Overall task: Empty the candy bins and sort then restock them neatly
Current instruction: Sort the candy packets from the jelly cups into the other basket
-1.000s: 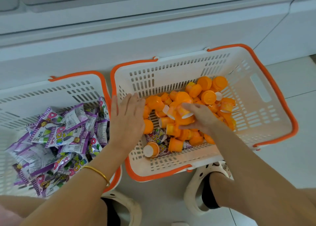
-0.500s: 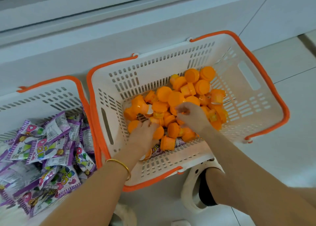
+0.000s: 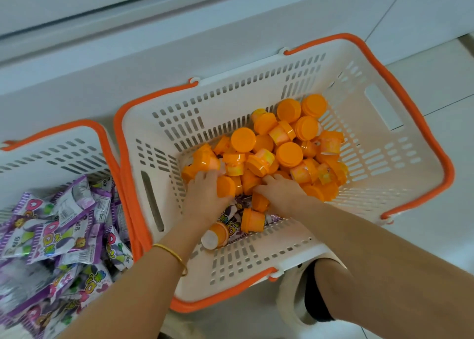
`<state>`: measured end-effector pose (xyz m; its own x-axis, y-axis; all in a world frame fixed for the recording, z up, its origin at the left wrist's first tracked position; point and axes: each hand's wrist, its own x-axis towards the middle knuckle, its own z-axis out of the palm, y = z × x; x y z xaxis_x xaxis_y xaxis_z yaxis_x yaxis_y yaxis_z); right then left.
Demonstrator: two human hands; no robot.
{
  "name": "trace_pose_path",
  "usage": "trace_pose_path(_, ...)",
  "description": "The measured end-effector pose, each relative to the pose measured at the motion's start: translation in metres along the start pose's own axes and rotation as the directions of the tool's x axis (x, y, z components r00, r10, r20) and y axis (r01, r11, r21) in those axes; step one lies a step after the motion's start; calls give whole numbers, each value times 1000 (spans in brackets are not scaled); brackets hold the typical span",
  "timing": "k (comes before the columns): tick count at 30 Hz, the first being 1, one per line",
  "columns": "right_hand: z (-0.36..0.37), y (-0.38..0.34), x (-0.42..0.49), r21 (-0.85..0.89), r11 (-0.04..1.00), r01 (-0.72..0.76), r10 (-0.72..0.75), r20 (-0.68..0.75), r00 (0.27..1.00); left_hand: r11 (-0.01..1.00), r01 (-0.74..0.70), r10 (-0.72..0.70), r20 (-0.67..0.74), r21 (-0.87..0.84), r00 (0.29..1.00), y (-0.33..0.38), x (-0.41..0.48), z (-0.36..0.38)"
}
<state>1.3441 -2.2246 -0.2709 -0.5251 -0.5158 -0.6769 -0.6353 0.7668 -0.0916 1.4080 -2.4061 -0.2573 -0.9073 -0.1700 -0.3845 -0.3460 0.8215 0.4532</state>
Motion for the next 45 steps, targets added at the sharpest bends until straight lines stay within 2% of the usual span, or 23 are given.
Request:
trace_pose_path(3,-2,-7,1,-7,1000,13,-13,-40,999,985,28,-62,-201,-168,978,4,8,-19)
trace_pose_path(4,-3,-6,0,16,1000,14,-13,-65,998,976,41,-89,-222,-213,971,6,10,-24)
trace_pose_path(5,-6,-5,-3,79,997,7,1,-99,995,966,57,-113,-211,-252,971,8,11,-27)
trace_pose_path(7,-12,4,-12,359,934,-1,78,-199,977,961,43,-97,-190,-272,977,9,8,-27)
trace_pose_path(9,-20,15,-23,706,707,31,238,-279,930,971,-70,5,-274,-229,962,5,2,-21)
trace_pose_path(11,-30,25,-34,881,459,115,447,-340,827,973,-161,100,-325,-167,940,-1,-1,-11)
trace_pose_path(12,-33,29,-38,906,399,139,529,-351,773,976,-163,116,-286,-147,951,-2,-3,-6)
trace_pose_path(13,-34,32,-41,906,402,131,581,-363,728,981,-150,122,-212,-125,970,-2,-4,-2)
trace_pose_path(15,-31,31,-45,866,494,71,630,-413,658,985,-150,147,-43,-82,988,-3,-7,6)
trace_pose_path(16,-28,29,-44,850,524,64,620,-432,655,984,-162,165,24,-78,986,-4,-7,10)
trace_pose_path(17,-27,25,-44,852,517,86,571,-418,706,981,-175,181,76,-80,981,-3,-8,13)
trace_pose_path(19,-25,14,-36,881,467,78,354,-267,896,977,-205,212,148,-62,966,-3,-5,18)
trace_pose_path(20,-23,9,-29,852,522,37,222,-178,958,976,-213,216,164,-39,963,-3,-3,20)
trace_pose_path(22,-16,1,-13,728,684,-34,74,-23,997,975,-218,209,163,40,964,-3,1,23)
trace_pose_path(24,-6,-4,1,647,754,-112,44,121,992,954,-222,193,152,200,969,-5,4,24)
trace_pose_path(27,6,-9,12,612,754,-240,71,287,955,916,-179,123,172,359,977,-8,3,21)
trace_pose_path(30,12,-17,18,626,712,-319,139,320,937,917,-152,52,268,369,962,-8,3,24)
trace_pose_path(34,19,-24,21,631,668,-395,203,355,912,951,-114,-17,417,286,909,-14,9,30)
trace_pose_path(37,20,-20,20,742,536,-403,211,345,915,964,-110,-29,508,242,861,-18,16,30)
trace_pose_path(39,22,-19,21,819,417,-395,228,326,917,960,-123,-21,505,250,863,-19,22,32)
trace_pose_path(42,19,-21,22,888,226,-399,240,346,907,980,-61,-40,493,188,869,-23,27,40)
trace_pose_path(44,14,-23,18,888,235,-396,228,346,910,980,-38,-65,495,196,867,-23,26,45)
trace_pose_path(45,13,-23,16,874,295,-385,223,329,918,978,-33,-75,498,204,864,-23,26,47)
